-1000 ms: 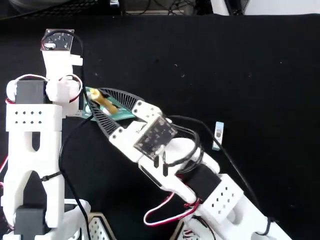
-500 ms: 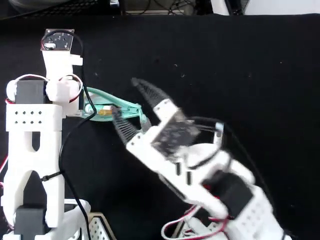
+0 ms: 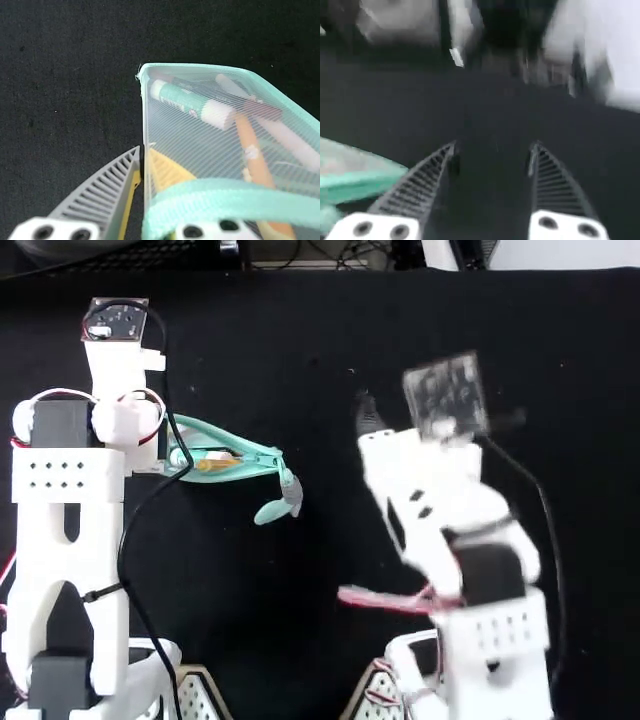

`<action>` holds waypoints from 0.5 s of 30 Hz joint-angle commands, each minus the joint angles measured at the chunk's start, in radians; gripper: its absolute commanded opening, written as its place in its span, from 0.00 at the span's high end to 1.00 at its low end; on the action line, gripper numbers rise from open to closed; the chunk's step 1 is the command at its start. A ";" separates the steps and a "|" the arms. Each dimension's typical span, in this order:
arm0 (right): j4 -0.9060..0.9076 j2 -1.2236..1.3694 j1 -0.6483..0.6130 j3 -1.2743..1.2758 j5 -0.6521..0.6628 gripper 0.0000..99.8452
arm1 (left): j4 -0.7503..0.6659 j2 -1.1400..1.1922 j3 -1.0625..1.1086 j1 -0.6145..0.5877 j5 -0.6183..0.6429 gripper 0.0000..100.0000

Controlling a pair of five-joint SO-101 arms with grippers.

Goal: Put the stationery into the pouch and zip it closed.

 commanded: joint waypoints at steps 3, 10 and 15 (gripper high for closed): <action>-0.057 0.216 0.143 0.048 -0.103 0.79 | -0.017 0.032 0.070 -0.002 0.000 0.97; 0.124 0.719 0.181 -0.236 -0.100 0.79 | -0.017 0.032 0.070 -0.002 0.000 0.97; 0.371 1.069 0.247 -0.564 -0.091 0.79 | -0.017 0.032 0.070 -0.002 0.000 0.97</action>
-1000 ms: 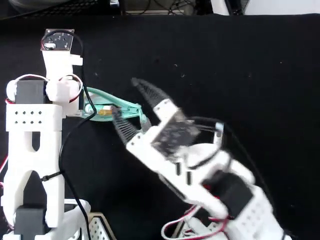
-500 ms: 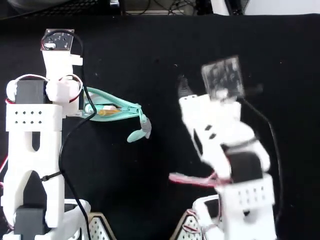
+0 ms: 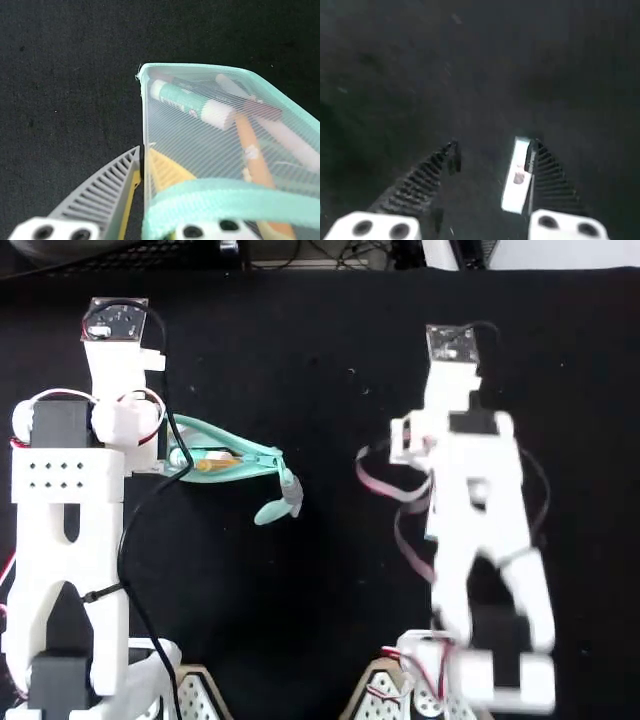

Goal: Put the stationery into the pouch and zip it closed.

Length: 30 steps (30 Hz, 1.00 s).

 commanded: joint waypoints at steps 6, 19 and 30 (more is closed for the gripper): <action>0.239 0.519 0.060 -0.475 0.077 0.79 | -0.017 0.032 0.070 -0.002 0.000 0.97; 0.342 0.852 0.081 -0.748 0.104 0.83 | -0.017 0.032 0.070 -0.002 0.000 0.97; 0.339 0.877 0.008 -0.757 0.169 0.99 | -0.017 0.032 0.070 -0.002 0.000 0.97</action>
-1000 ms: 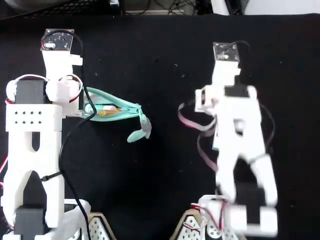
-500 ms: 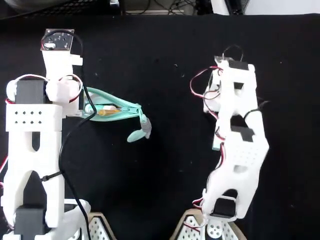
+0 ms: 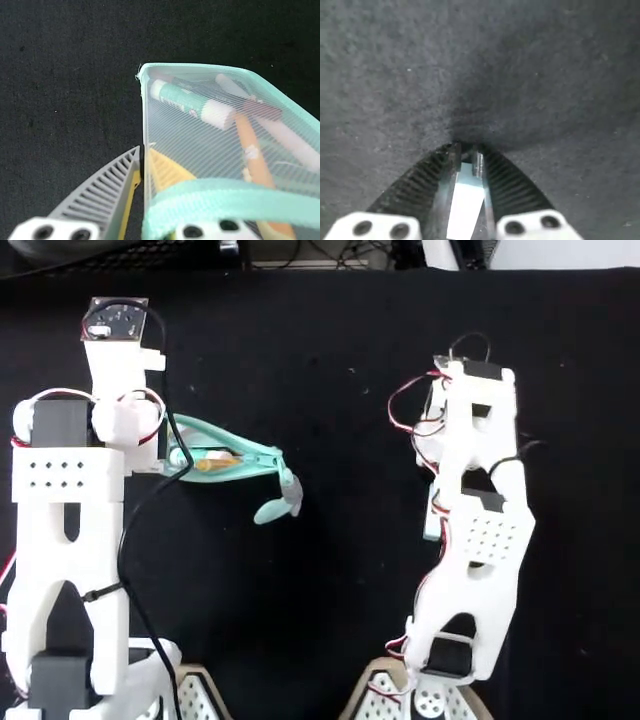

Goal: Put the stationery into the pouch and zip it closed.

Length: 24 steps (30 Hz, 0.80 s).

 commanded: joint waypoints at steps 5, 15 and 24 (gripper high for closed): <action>-0.008 -0.096 -0.068 0.025 0.040 0.99 | -0.017 0.032 0.070 -0.002 0.000 0.97; -0.046 -0.503 -0.003 0.409 0.135 0.76 | -0.018 0.032 0.068 -0.002 0.000 0.97; -0.253 -0.515 -0.017 0.621 0.049 0.86 | -0.018 0.032 0.070 -0.002 0.000 0.97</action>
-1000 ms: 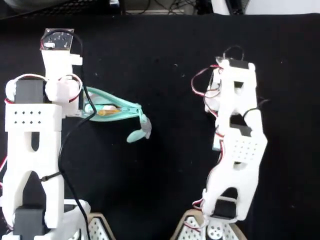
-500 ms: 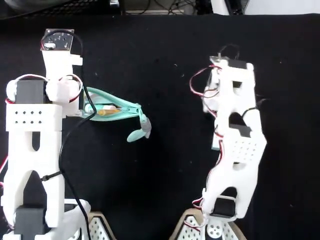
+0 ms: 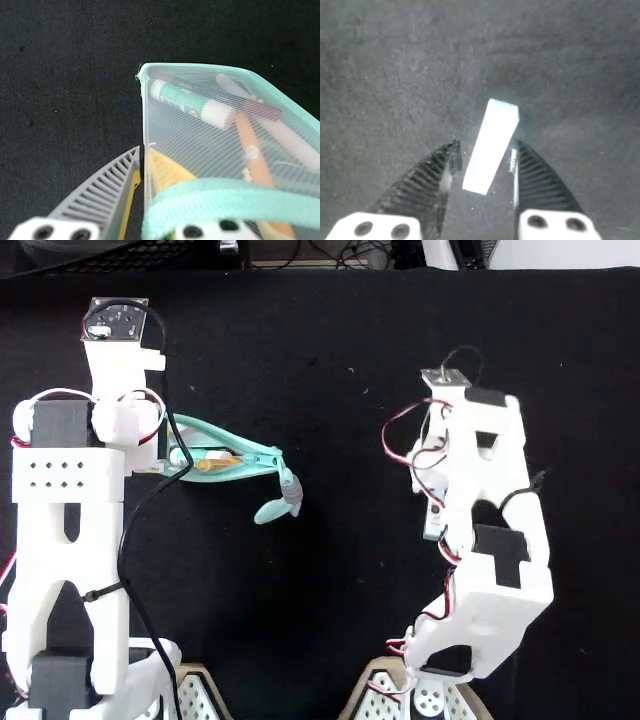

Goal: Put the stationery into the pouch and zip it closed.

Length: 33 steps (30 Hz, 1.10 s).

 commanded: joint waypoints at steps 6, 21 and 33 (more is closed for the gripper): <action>-0.083 0.114 -0.018 -0.059 -0.044 0.86 | -0.017 0.032 0.070 -0.002 0.000 0.97; -0.083 -0.165 -0.236 -0.012 -0.032 0.99 | -0.017 0.032 0.070 -0.007 0.000 0.97; -0.288 -0.104 -0.272 0.150 0.044 0.81 | -0.012 0.032 0.070 -0.005 0.000 0.97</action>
